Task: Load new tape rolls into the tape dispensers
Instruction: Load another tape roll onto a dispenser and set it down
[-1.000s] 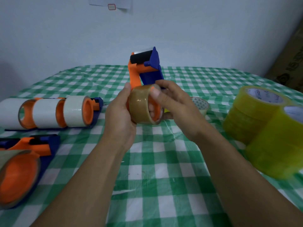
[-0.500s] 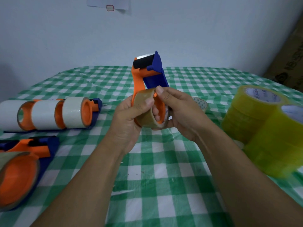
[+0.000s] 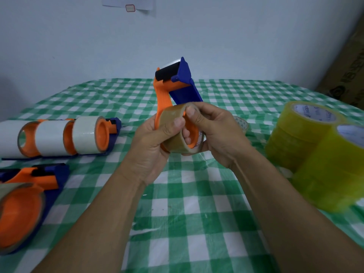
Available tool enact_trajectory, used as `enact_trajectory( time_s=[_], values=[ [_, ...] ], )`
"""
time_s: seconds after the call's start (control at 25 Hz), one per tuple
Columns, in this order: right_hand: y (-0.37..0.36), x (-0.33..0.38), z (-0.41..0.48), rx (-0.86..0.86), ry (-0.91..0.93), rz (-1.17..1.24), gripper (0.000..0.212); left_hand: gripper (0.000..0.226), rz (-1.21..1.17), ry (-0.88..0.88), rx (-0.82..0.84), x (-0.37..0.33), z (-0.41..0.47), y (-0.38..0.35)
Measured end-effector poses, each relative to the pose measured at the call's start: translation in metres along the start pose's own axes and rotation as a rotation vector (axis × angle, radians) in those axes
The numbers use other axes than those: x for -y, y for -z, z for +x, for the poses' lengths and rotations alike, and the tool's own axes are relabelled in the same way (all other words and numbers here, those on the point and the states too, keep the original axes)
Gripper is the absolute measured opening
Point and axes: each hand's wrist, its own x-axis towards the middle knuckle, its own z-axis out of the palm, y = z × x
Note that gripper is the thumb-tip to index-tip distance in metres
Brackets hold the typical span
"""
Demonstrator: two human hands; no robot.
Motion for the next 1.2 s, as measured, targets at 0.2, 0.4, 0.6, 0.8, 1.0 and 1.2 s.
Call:
enact_trajectory(
  time_s=[0.2,0.4,0.6,0.8,1.0,1.2],
  values=[
    [-0.002,0.003,-0.002,0.114,-0.117,-0.074,0.061,0.046,0.102,-0.044,-0.063,-0.002,0.002,-0.003],
    [-0.009,0.004,-0.006,0.106,-0.075,-0.224,0.058,0.048,0.068,0.004,-0.290,-0.003,0.002,-0.011],
    [-0.009,-0.003,-0.004,0.069,0.004,-0.256,0.059,0.037,0.131,-0.030,-0.461,-0.001,0.006,-0.015],
    [-0.006,-0.008,0.001,0.058,0.084,-0.259,0.065,0.040,0.202,-0.033,-0.424,-0.007,0.005,-0.018],
    [-0.005,-0.010,0.001,0.085,0.164,-0.289,0.062,0.039,0.269,-0.025,-0.402,-0.013,0.004,-0.017],
    [-0.005,-0.007,-0.003,0.174,0.361,-0.522,0.083,0.042,0.272,-0.009,-0.475,-0.014,0.007,-0.009]
  ],
)
